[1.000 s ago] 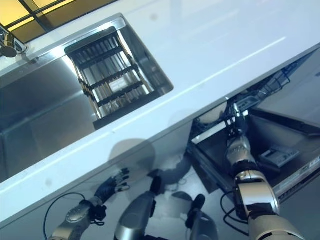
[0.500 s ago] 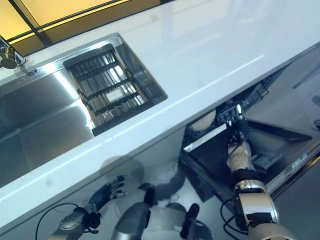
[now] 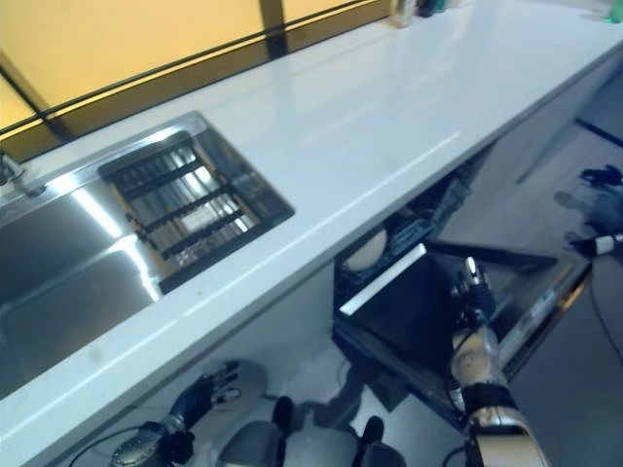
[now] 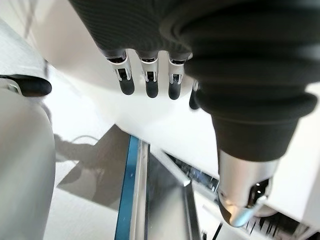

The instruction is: Pick up plates and place into dishwasher.

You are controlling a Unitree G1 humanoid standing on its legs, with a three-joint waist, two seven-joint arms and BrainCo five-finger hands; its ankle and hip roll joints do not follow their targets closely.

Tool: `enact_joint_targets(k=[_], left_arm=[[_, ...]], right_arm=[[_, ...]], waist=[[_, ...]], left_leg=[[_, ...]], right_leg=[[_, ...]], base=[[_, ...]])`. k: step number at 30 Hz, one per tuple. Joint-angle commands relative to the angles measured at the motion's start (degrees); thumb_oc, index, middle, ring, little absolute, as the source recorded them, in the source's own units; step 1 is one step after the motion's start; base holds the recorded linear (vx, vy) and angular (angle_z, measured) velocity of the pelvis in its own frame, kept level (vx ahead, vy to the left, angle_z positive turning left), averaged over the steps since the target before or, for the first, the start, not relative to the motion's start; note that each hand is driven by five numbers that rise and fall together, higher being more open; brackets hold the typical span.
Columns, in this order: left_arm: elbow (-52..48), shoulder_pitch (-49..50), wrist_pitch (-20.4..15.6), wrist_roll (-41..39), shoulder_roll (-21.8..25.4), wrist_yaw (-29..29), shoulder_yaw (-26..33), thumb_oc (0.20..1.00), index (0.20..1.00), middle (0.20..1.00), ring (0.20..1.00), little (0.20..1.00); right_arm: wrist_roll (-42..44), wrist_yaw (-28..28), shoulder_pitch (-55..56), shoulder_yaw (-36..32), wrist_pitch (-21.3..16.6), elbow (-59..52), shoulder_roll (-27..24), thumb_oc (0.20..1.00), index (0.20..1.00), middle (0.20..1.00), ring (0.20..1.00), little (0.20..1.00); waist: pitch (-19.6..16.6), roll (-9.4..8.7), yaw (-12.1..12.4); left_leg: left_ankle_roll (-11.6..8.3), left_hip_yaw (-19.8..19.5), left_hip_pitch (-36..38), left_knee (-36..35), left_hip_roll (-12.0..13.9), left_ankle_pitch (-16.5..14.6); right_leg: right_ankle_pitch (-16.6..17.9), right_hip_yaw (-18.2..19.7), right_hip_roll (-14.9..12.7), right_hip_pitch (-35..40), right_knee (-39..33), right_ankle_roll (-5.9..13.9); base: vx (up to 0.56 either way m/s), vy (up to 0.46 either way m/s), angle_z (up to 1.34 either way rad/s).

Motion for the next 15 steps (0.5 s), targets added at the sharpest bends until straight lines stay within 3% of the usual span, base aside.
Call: enact_joint_targets(k=[1,7,12,15], left_arm=[[0.5,1.2,-1.0,3.2,-0.7,1.3,3.5,1.000,1.000,1.000,1.000,1.000],[5.5,-1.1,0.1,4.8,-0.9,0.6,5.3,1.000,1.000,1.000,1.000,1.000],[8.5,-1.3,0.1,6.4,-1.6,0.2,5.4,1.000,1.000,1.000,1.000,1.000],[10.2,-1.8,-1.0,6.7,-2.0,0.4,4.8,1.000,1.000,1.000,1.000,1.000]], right_arm=[[-5.5,0.2,3.1,-1.3,1.0,-9.2,-3.2,1.000,1.000,1.000,1.000,1.000],[-9.2,-0.3,7.2,-6.9,0.1,-10.0,-6.6,1.000,1.000,1.000,1.000,1.000],[-7.8,-1.3,8.0,-10.2,0.7,-5.6,-6.8,1.000,1.000,1.000,1.000,1.000],[-3.9,0.3,8.0,-10.3,0.0,-3.3,-5.7,1.000,1.000,1.000,1.000,1.000]], waist=[[-3.3,-2.49,-2.8],[-4.4,-3.60,-5.9],[-4.6,-3.64,-6.7],[-3.3,-3.60,-6.8]], left_leg=[[2.17,1.9,-1.8,1.8,2.3,-1.4],[2.21,4.0,-0.9,1.7,3.0,-2.1],[2.00,4.4,-0.8,2.6,3.4,-2.9],[1.90,4.2,-2.9,7.3,3.3,-4.4]], right_leg=[[0.1,3.9,-2.7,3.6,-1.2,3.05],[0.2,5.6,-2.3,2.5,-1.0,3.34],[0.1,6.3,-1.9,2.3,-1.0,3.30],[-0.4,7.1,-1.7,1.0,0.7,2.79]], base=[[0.01,-0.036,-0.44],[-0.02,-0.053,-0.27],[0.01,-0.059,-0.20],[-0.02,-0.075,-0.05]])
